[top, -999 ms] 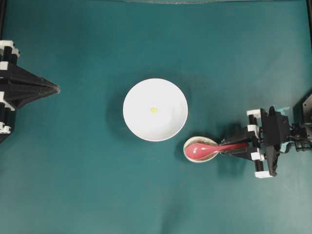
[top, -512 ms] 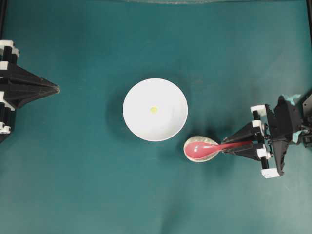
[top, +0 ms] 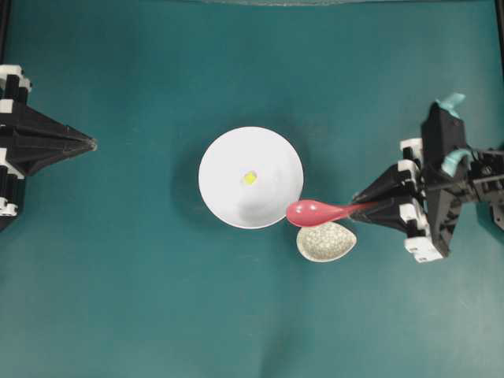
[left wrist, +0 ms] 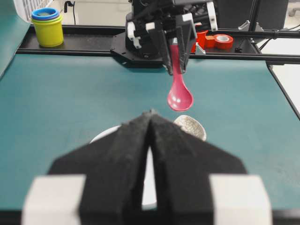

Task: Scoop the yellow hexagonal prism block from the bowl with a spoon using the right arm.
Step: 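Lift the pink spoon off the rest and carry it toward the bowl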

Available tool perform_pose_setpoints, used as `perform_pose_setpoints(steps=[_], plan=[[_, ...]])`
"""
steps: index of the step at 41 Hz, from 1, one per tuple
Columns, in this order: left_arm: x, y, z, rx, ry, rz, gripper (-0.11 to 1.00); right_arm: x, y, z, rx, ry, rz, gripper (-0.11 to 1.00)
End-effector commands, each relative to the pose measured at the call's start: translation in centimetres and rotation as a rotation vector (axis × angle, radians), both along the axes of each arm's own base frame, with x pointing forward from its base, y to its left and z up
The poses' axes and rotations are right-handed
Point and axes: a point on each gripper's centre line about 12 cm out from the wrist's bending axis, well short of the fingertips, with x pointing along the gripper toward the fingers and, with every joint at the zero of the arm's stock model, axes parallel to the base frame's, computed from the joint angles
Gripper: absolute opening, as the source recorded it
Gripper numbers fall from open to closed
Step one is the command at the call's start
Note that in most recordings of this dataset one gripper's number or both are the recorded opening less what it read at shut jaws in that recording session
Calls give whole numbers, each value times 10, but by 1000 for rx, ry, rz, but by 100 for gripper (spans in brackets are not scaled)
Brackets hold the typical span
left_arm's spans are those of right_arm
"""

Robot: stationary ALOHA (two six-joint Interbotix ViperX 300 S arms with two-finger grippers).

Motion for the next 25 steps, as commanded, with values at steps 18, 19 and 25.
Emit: perform_pose_setpoints(steps=[18, 19, 25], plan=[[0, 0, 10, 20, -8, 2, -1, 33, -35, 49, 20, 146, -35, 23], [-1, 0, 9, 21, -5, 2, -1, 35, -39, 50, 18, 156, -41, 23], [0, 0, 7, 20, 6, 0, -1, 44, -53, 50, 11, 219, -61, 23]])
